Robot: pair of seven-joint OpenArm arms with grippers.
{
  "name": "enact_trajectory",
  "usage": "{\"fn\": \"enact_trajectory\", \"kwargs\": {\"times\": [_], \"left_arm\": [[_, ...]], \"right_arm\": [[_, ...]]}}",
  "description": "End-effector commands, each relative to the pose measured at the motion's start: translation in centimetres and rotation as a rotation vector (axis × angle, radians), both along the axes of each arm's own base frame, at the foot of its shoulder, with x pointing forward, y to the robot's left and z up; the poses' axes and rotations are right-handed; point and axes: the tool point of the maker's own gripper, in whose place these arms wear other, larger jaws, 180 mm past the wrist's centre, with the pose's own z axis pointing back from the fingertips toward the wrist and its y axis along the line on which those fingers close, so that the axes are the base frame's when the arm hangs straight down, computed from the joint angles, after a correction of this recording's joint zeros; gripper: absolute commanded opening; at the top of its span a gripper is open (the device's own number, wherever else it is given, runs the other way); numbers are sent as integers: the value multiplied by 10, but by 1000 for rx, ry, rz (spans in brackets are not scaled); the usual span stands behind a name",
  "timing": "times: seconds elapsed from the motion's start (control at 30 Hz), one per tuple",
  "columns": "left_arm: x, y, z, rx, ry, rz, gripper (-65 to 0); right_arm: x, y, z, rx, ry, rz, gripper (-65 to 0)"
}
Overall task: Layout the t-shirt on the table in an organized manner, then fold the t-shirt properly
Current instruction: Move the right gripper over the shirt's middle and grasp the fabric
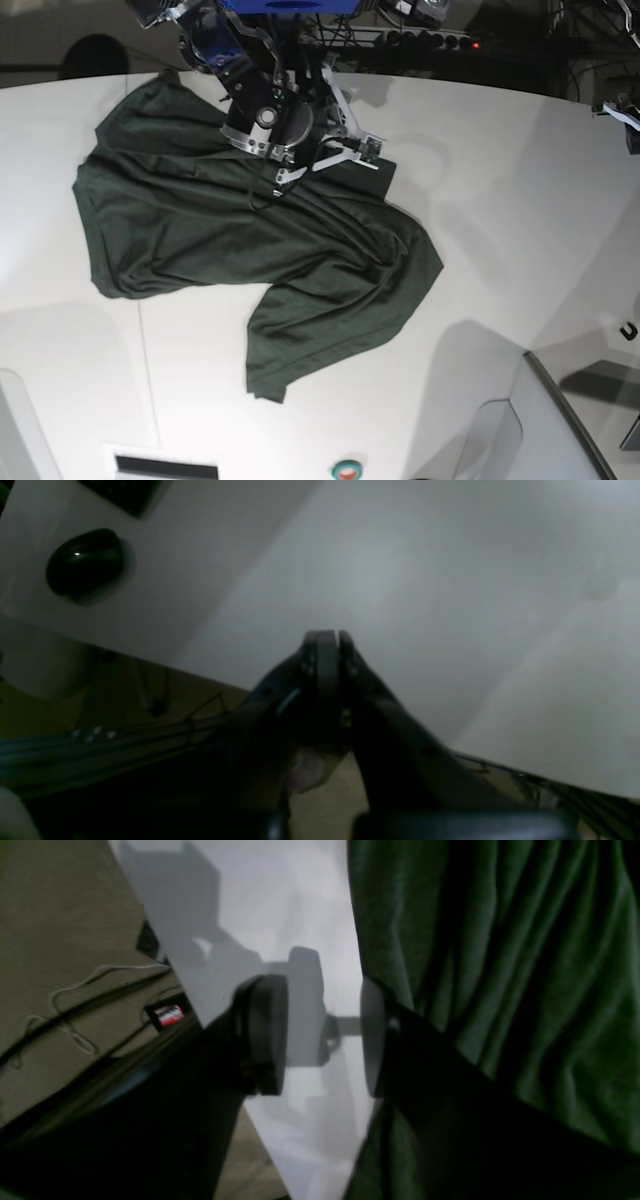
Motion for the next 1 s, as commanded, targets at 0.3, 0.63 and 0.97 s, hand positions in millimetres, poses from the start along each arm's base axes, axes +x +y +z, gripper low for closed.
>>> {"fn": "enact_trajectory", "kwargs": {"times": [0.3,0.63,0.97], "left_arm": [[5,3,10,23,-24,-14,-650],[-1,5,0,0,-4,2,-650],[-3,5,-4,-9,2,9,-650]], "right_arm": [[21,19,0,56,-15,-73,-354],[39,12,-13,8,-8,-101,-344],[24,8,-37,-10,54,-98,-623]]}}
